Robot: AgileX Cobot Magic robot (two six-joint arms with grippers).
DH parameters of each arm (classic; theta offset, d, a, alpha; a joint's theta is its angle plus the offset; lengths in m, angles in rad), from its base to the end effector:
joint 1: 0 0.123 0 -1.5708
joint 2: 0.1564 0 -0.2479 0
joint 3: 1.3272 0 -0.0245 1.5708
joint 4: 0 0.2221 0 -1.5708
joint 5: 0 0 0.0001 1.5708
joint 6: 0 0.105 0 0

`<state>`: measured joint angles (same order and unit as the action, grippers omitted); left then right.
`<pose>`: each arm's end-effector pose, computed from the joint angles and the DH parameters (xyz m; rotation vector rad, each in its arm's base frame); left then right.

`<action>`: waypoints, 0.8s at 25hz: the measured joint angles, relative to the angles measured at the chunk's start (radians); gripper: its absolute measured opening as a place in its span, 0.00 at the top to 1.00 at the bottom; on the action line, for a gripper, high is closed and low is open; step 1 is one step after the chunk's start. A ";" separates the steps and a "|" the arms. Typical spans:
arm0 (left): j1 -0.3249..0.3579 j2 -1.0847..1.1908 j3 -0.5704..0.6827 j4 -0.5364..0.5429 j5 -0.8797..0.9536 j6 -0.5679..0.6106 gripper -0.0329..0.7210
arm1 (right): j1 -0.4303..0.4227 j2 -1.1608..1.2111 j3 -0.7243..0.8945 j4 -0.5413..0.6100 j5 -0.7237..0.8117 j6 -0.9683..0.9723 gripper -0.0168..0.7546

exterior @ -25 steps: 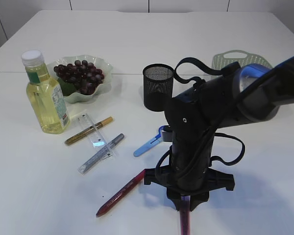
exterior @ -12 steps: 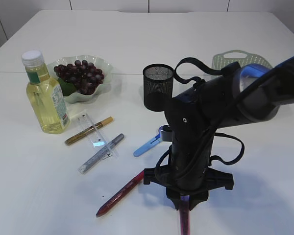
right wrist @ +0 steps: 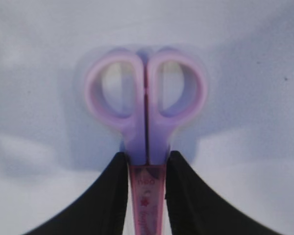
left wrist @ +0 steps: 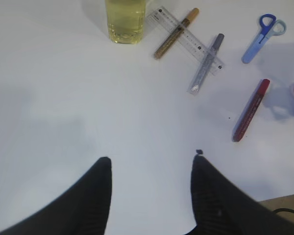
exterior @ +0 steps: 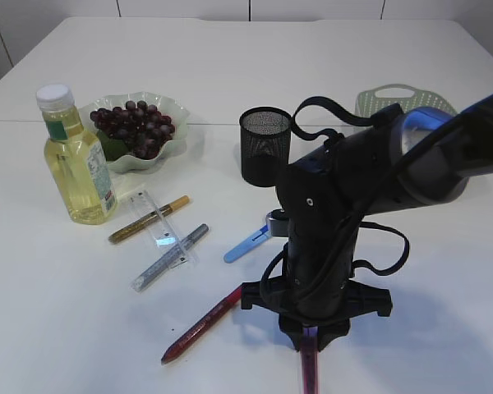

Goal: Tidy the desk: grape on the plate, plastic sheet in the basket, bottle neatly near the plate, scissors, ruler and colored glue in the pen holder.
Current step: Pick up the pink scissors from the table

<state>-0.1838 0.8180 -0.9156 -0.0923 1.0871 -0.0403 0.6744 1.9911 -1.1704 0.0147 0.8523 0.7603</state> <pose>0.1356 -0.0339 0.3109 0.1598 2.4745 -0.2154 0.2452 0.1975 0.0953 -0.1493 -3.1195 0.0025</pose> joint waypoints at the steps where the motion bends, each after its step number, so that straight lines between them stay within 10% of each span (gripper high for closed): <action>1: 0.000 0.000 0.000 0.000 0.000 0.000 0.45 | 0.000 0.000 0.000 0.000 0.000 -0.002 0.69; 20: 0.000 0.000 0.000 0.000 0.002 0.000 0.45 | 0.000 0.013 -0.001 -0.015 -0.003 -0.021 0.69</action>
<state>-0.1838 0.8180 -0.9156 -0.0923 1.0887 -0.0403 0.6744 2.0039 -1.1709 0.0000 0.8496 0.7392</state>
